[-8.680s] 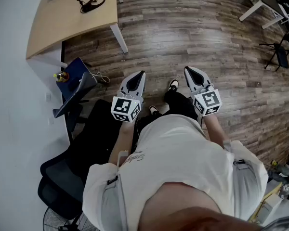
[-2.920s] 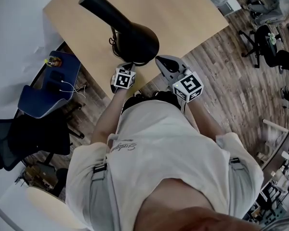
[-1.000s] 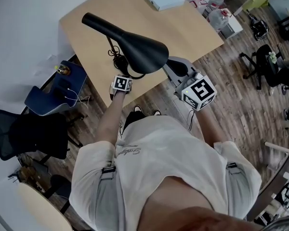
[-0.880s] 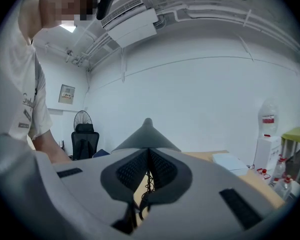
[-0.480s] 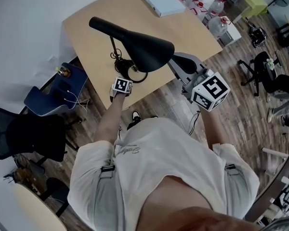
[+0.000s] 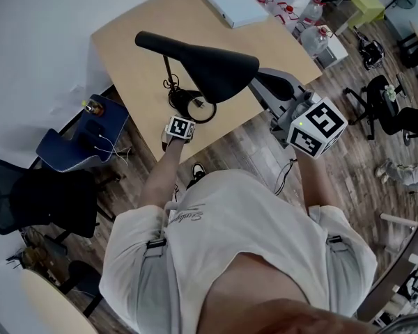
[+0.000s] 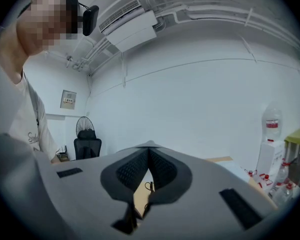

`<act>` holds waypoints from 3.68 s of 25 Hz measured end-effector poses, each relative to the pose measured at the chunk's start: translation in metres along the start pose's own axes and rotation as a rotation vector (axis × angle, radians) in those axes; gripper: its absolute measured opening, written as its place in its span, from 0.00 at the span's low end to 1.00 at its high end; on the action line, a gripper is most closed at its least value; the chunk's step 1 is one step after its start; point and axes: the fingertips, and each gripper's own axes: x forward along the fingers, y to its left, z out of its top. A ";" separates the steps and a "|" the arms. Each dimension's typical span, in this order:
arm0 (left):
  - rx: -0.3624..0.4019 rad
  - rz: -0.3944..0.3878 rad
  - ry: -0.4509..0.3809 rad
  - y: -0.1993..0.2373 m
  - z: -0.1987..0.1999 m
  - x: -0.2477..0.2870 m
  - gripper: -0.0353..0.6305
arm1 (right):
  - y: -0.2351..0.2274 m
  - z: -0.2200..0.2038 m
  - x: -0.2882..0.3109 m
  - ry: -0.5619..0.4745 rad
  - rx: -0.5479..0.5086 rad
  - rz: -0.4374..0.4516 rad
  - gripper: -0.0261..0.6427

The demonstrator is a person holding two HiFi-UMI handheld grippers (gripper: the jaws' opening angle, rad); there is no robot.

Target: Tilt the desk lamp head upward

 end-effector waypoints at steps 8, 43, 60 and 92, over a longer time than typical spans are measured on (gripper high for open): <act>0.019 0.001 -0.003 -0.002 -0.003 0.000 0.07 | 0.006 0.030 0.005 0.000 -0.095 0.013 0.03; -0.025 0.026 -0.176 -0.027 0.013 -0.053 0.07 | -0.012 -0.046 -0.015 0.032 0.009 -0.046 0.03; 0.021 0.018 -0.634 -0.136 0.073 -0.258 0.07 | 0.056 -0.144 0.005 0.054 0.032 0.097 0.03; 0.081 0.047 -0.880 -0.151 0.021 -0.366 0.08 | 0.160 -0.156 -0.015 0.035 -0.064 0.036 0.03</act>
